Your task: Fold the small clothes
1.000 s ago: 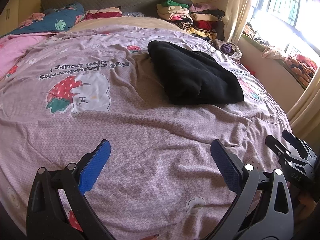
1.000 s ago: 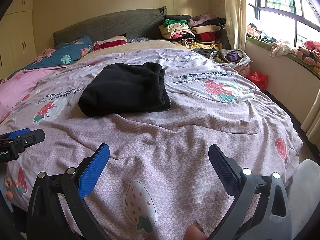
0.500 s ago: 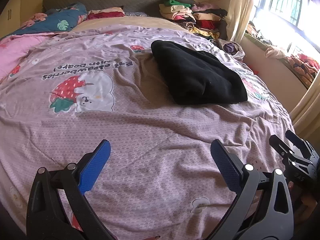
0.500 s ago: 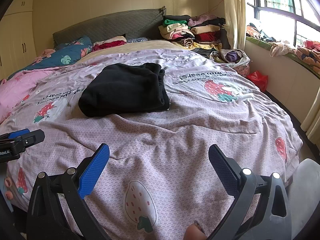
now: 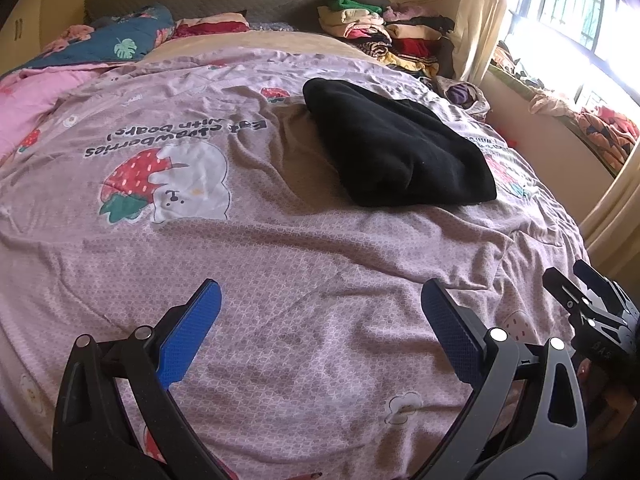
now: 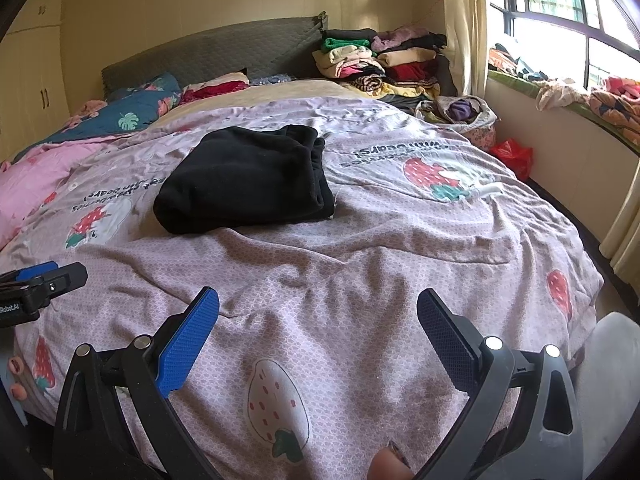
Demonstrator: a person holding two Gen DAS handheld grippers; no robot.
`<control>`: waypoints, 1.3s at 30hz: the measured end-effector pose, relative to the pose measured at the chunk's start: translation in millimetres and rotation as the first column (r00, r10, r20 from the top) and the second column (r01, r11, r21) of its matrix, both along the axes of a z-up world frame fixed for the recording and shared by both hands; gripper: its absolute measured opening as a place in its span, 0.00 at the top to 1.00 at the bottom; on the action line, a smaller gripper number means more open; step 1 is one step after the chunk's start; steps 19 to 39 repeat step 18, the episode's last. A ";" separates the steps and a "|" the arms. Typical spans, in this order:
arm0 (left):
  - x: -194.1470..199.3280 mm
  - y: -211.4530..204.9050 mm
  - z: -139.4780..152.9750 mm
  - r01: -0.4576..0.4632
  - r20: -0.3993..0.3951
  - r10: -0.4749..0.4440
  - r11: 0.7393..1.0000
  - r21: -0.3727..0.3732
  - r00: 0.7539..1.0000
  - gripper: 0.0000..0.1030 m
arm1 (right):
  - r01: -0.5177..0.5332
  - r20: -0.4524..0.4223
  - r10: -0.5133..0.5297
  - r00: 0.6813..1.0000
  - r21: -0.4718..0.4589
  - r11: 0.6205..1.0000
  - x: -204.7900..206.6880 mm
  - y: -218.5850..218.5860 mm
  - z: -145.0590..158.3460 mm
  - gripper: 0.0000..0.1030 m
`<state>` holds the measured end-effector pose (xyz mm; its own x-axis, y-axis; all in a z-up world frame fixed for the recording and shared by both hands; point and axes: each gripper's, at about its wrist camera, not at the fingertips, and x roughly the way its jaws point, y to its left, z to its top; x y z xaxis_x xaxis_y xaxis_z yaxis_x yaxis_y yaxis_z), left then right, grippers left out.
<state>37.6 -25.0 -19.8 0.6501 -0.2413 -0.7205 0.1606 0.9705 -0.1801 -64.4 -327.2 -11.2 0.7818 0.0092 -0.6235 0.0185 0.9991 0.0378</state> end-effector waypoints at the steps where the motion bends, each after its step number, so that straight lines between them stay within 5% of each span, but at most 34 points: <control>1: 0.8 0.8 -1.3 -0.001 -0.007 0.001 1.000 -0.003 1.000 0.09 | 0.012 0.000 -0.012 1.000 0.008 1.000 -1.3 -3.2 0.4 0.04; 6: 7.5 15.0 -8.9 -0.024 -0.046 0.023 1.000 -0.013 0.999 0.09 | 0.187 0.007 -0.188 0.982 0.041 0.982 -15.4 -54.9 0.8 0.04; 10: 29.8 65.5 -10.0 -0.143 -0.037 0.144 0.989 0.023 0.989 0.09 | 0.462 -0.013 -0.461 0.887 0.040 0.886 -31.9 -149.1 -5.0 0.04; 13: 60.2 145.4 -7.2 -0.326 -0.035 0.329 0.943 0.066 0.944 0.09 | 0.728 -0.086 -0.724 0.685 0.035 0.685 -53.2 -252.2 -18.6 0.04; 14: 67.7 170.4 -6.2 -0.378 -0.028 0.381 0.923 0.075 0.924 0.09 | 0.824 -0.139 -0.814 0.564 0.032 0.565 -66.3 -296.9 -26.6 0.04; 16: 86.2 237.1 -3.5 -0.513 -0.001 0.517 0.850 0.122 0.856 0.09 | 0.917 -0.208 -0.895 0.395 0.021 0.399 -87.1 -364.1 -41.6 0.04; 18: 104.0 293.3 -1.6 -0.611 0.012 0.617 0.775 0.163 0.787 0.09 | 0.959 -0.226 -0.941 0.253 -0.070 0.275 -98.0 -405.8 -53.8 0.04; 39: 104.0 293.3 -1.6 -0.611 0.012 0.617 0.775 0.163 0.787 0.09 | 0.959 -0.226 -0.941 0.253 -0.070 0.275 -98.0 -405.8 -53.8 0.04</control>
